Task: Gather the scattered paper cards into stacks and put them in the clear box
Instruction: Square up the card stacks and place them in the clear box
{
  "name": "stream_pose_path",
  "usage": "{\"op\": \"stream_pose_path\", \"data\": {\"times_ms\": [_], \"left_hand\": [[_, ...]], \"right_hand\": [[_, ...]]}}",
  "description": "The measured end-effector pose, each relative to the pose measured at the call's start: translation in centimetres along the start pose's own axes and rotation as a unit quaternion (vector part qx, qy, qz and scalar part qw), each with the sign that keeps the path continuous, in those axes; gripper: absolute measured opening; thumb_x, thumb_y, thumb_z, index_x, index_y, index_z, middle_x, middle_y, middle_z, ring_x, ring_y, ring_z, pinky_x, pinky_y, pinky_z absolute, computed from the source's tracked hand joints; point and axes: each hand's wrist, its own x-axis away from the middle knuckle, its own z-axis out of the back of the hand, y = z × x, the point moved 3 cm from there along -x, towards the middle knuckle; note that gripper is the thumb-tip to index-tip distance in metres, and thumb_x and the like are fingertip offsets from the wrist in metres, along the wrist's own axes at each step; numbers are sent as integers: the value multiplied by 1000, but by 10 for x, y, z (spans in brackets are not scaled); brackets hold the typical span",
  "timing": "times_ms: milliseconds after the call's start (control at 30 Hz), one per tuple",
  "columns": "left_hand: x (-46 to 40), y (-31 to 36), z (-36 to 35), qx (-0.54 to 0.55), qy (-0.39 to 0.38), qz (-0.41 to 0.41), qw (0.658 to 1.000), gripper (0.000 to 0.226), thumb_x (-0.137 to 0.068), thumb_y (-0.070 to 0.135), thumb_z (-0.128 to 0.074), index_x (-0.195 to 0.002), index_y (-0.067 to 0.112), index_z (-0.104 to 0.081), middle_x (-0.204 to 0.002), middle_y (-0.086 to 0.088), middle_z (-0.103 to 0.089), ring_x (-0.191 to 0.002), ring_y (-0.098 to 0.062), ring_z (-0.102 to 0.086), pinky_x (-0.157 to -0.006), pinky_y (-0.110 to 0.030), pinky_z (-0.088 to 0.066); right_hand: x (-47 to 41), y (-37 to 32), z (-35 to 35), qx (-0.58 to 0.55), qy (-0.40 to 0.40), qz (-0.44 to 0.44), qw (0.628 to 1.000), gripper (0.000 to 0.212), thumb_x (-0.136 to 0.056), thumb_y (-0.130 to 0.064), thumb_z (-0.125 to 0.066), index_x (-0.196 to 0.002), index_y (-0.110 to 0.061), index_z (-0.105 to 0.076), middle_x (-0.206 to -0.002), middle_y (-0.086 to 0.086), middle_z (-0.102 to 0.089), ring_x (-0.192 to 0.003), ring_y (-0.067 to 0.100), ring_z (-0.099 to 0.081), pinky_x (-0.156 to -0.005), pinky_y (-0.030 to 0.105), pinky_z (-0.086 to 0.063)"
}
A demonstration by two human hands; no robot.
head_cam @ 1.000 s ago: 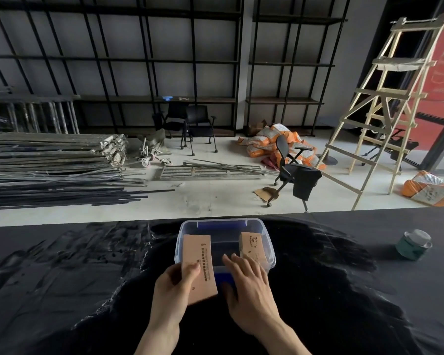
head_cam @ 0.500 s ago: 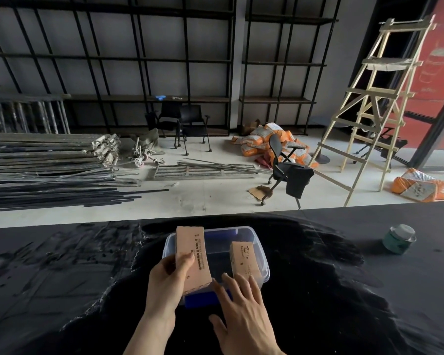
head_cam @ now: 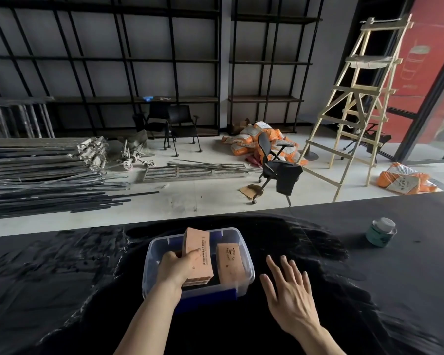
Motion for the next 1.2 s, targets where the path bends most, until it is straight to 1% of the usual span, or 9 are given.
{"op": "stream_pose_path", "data": {"times_ms": [167, 267, 367, 467, 667, 833, 967, 1067, 1200], "left_hand": [[-15, -4, -14, -46, 3, 21, 999, 29, -94, 24, -76, -108, 4, -61, -112, -24, -78, -95, -37, -75, -85, -45, -62], [-22, -3, -22, -78, -9, 36, 996, 35, -95, 20, -74, -121, 0, -60, -116, -25, -76, -98, -37, -75, -82, -44, -62], [-25, -4, -31, -112, -28, 55, 992, 45, -97, 21, -71, -134, 1, -55, -120, -23, -74, -94, -32, -71, -61, -32, -56], [-32, -8, -39, -128, -42, 67, 989, 45, -99, 21, -69, -137, 3, -54, -120, -22, -73, -102, -32, -69, -67, -34, -55], [-35, -10, -47, -166, -64, 87, 980, 30, -102, 27, -61, -126, 9, -59, -114, -17, -73, -109, -34, -66, -83, -41, -48], [-39, -12, -41, -171, -80, 100, 977, 5, -101, 20, -64, -101, 15, -62, -104, -16, -71, -102, -32, -65, -97, -49, -51], [-50, -14, -41, -297, -79, 53, 950, 20, -101, 35, -62, -90, 20, -55, -102, -5, -68, -85, -18, -61, -81, -37, -48], [-54, -13, -40, -413, -52, 11, 909, 34, -98, 53, -60, -109, 20, -63, -91, 3, -66, -76, -13, -61, -66, -27, -47], [-48, -11, -39, -449, 3, -30, 893, 48, -92, 57, -65, -121, 19, -67, -113, -3, -76, -93, -22, -71, -77, -34, -57]], "right_hand": [[-7, 25, -26, 81, -45, -48, 995, 79, -96, -76, -14, -164, -37, -1, -176, 10, -1, -162, 32, 8, -130, 59, 4], [-16, 26, -32, 99, -43, -41, 993, 92, -82, -86, 2, -163, -41, 4, -176, 10, 7, -160, 35, 15, -127, 62, 10], [-20, 29, -40, 107, -30, -33, 993, 96, -78, -90, 7, -162, -45, 4, -176, 10, 5, -160, 37, 13, -127, 65, 8], [-20, 31, -46, 107, -23, -35, 993, 97, -79, -92, 8, -162, -45, -1, -176, 9, 0, -161, 37, 9, -127, 66, 3], [-19, 35, -49, 109, -23, -36, 993, 93, -82, -92, 3, -162, -45, 2, -175, 7, 7, -160, 33, 17, -127, 65, 8], [-19, 35, -50, 108, -19, -39, 993, 94, -80, -92, 6, -162, -46, -1, -176, 6, 3, -161, 33, 13, -127, 65, 6], [-20, 34, -51, 108, -19, -42, 993, 95, -79, -92, 8, -162, -46, -2, -176, 5, 1, -161, 33, 11, -127, 65, 5], [-21, 35, -51, 108, -17, -43, 993, 95, -79, -92, 8, -162, -46, -2, -176, 6, 0, -161, 33, 10, -128, 64, 5], [-20, 34, -50, 103, -15, -41, 994, 94, -80, -92, 6, -162, -46, -2, -176, 6, 0, -161, 33, 11, -128, 65, 3]]}}
